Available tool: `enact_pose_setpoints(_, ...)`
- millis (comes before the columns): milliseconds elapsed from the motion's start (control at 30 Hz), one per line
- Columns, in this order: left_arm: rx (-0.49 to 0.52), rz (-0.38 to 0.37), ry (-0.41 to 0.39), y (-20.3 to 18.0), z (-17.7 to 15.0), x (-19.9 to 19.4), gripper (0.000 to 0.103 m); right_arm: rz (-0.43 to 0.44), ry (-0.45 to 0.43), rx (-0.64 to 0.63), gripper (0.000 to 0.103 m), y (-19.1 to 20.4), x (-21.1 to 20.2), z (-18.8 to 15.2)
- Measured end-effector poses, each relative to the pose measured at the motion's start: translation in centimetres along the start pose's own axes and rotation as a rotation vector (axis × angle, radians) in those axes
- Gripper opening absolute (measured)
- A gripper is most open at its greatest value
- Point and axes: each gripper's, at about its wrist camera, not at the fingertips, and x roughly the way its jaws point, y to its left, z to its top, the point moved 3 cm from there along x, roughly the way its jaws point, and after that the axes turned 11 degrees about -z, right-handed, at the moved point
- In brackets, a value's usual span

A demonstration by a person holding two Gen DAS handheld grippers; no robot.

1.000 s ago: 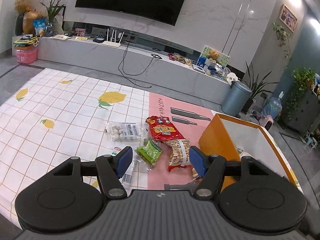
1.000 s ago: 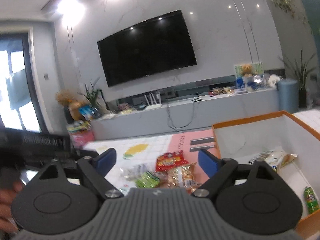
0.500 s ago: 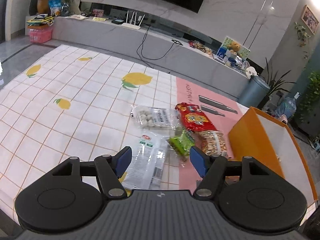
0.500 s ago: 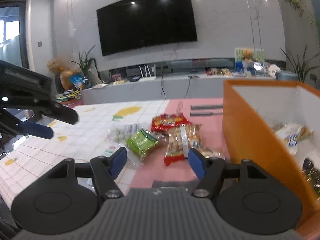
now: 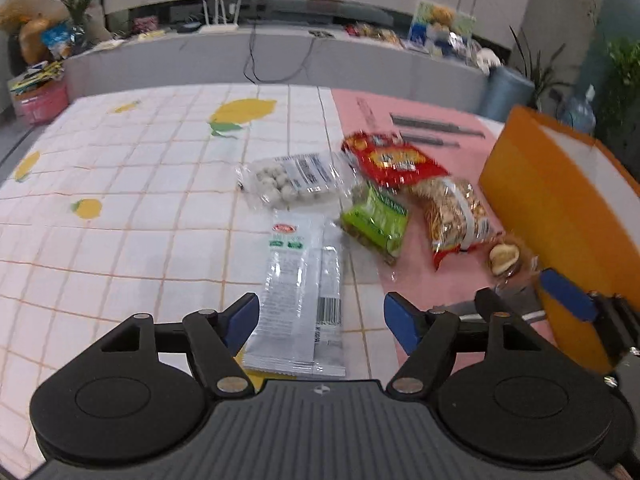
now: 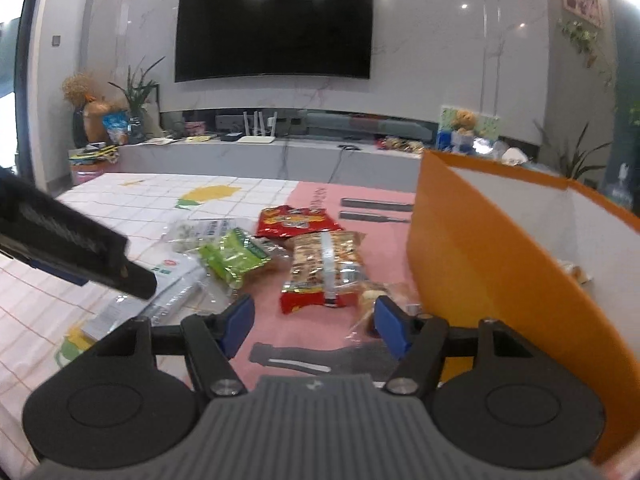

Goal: Organize snacks
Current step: 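Move both tools away from the box toward the snacks on the cloth, then grasp the clear bun bag with the right tool while the left tool hovers over the white packet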

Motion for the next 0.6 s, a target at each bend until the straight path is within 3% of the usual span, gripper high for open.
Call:
enact_pose_setpoints(200,0.022,-0.015,0.031,0.2,0.1,1.8,0.088,0.0,-0.013,-0.026,0.065,-0.2,-0.6,-0.2)
enact_pose_setpoints(367,0.024,0.059,0.059,0.7,-0.4,3.0,0.087,0.027,0.014,0.053,0.065,-0.9,-0.2,-0.3)
enact_pose_setpoints(600,-0.001,0.063,0.021,1.6,-0.5,3.0,0.074,-0.113,-0.013,-0.032,0.064,0.6,0.8,0.5)
